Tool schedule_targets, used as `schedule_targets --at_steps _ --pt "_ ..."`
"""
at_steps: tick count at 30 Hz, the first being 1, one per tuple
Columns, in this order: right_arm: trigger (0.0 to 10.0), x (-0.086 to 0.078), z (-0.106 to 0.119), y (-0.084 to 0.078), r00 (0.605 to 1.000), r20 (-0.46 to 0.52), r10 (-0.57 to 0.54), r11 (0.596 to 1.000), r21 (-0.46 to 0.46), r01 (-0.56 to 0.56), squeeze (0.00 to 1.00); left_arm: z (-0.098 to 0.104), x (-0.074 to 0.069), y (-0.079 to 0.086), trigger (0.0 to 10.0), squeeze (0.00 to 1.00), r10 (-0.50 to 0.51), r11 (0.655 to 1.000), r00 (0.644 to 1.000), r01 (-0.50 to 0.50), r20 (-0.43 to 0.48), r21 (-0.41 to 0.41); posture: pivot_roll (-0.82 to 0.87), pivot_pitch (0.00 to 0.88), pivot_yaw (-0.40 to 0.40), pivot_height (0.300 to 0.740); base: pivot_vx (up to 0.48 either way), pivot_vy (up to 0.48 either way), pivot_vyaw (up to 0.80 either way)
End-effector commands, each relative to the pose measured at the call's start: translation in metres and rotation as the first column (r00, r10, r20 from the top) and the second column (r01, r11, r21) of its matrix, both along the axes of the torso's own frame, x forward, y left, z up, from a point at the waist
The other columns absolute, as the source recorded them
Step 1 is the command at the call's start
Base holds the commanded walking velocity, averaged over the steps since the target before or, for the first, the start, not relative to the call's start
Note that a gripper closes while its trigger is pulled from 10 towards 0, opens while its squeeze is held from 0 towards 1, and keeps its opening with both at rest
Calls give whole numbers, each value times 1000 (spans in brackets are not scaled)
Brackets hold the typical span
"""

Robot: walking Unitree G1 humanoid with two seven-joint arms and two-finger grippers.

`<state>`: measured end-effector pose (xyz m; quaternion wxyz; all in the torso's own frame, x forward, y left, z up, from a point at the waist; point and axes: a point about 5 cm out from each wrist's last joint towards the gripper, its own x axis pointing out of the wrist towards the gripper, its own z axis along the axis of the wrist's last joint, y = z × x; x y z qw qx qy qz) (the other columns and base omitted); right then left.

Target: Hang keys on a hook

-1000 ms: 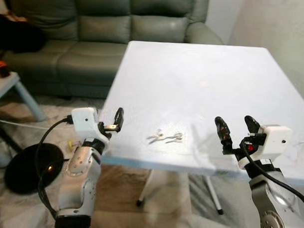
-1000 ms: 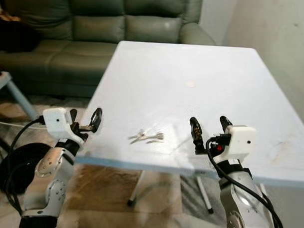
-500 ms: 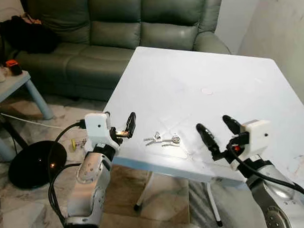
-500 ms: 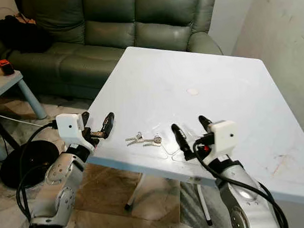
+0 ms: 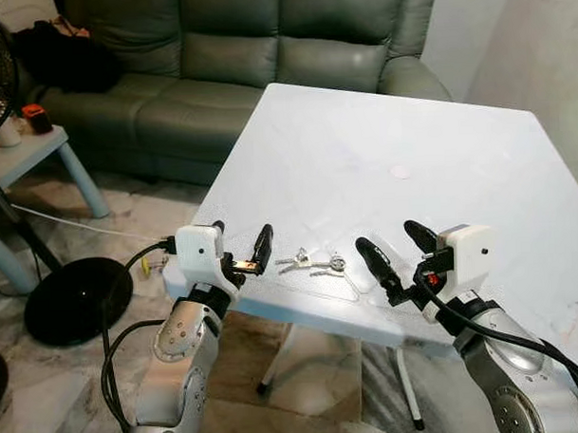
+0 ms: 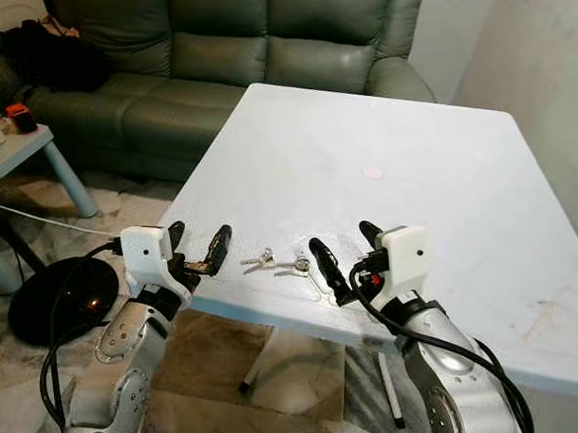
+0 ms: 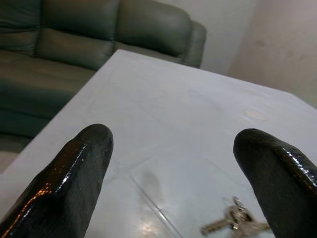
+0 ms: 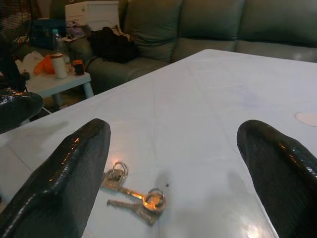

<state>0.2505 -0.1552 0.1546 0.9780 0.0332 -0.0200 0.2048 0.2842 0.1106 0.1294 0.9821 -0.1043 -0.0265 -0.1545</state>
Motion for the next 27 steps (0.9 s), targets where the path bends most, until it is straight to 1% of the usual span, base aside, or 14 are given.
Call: schedule_targets --at_steps 1,2,4,5,8,10,16,27 --pt "10000 -1 7 1 999 35 -23 1000 6 23 0 4 2 -1 10000 0 -5 1000 1000 5 8 -8 100 70 -46 740 0 0 0" --pt "10000 0 7 0 998 31 -48 999 13 48 0 4 2 -1 10000 0 -7 1000 1000 7 3 -18 99 74 -43 740 0 0 0" --pt "10000 0 6 0 998 29 -60 998 14 60 0 4 2 0 10000 0 -6 1000 1000 6 1 -23 99 74 -43 740 0 0 0" --pt "10000 0 5 -3 996 26 -90 996 21 89 0 5 3 1 10000 0 -2 1000 1000 2 -4 -28 96 76 -39 740 0 0 0" --pt "10000 1 4 -6 991 22 -131 991 33 130 0 5 5 3 10000 0 8 999 1000 -8 -13 -32 96 76 -39 740 0 274 0" --pt "10000 1 4 -6 989 26 -148 988 39 147 0 5 6 4 10000 0 16 999 1000 -16 -18 -49 96 77 -35 740 0 480 0" --pt "10000 0 5 -4 986 32 -161 985 65 158 0 7 8 6 10000 0 20 998 1000 -21 -18 -54 92 79 -29 740 0 480 0" --pt "10000 0 6 -4 985 40 -165 985 66 162 0 9 11 6 10000 0 31 997 999 -32 -14 -70 91 74 -34 740 0 480 0"
